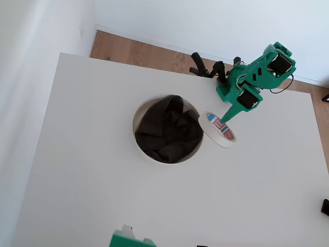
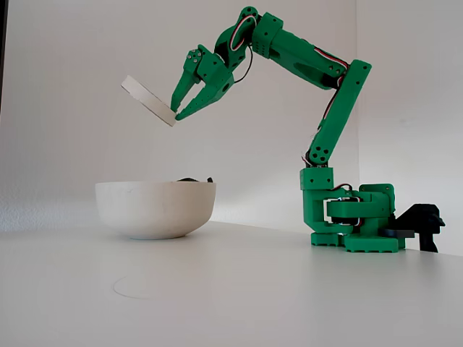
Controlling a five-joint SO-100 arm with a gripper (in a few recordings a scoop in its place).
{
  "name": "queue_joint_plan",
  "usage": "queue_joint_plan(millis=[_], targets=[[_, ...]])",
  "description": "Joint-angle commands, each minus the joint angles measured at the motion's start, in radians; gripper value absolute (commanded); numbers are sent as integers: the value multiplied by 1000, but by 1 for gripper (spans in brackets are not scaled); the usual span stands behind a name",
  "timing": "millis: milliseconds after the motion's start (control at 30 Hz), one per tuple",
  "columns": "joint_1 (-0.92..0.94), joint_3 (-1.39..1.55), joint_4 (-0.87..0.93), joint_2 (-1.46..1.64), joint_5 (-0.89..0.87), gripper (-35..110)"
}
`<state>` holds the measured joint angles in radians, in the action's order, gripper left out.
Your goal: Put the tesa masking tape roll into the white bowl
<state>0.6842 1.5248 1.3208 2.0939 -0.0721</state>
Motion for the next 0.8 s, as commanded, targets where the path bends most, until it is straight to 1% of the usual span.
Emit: queue_joint_plan(millis=[0,133,367,600,633,700,733,767], targets=[[183,-60,-64,-51,11,-8],[270,-60,-153,-195,25,-8],[319,-61,-287,-453,37,-8],[318,-63,-331,-511,14,-8],[316,-63,-327,-506,5,-4],[310,-63,-319,-505,8,15],[308,-63,-319,-505,6,17],[308,-63,-321,-506,5,16]])
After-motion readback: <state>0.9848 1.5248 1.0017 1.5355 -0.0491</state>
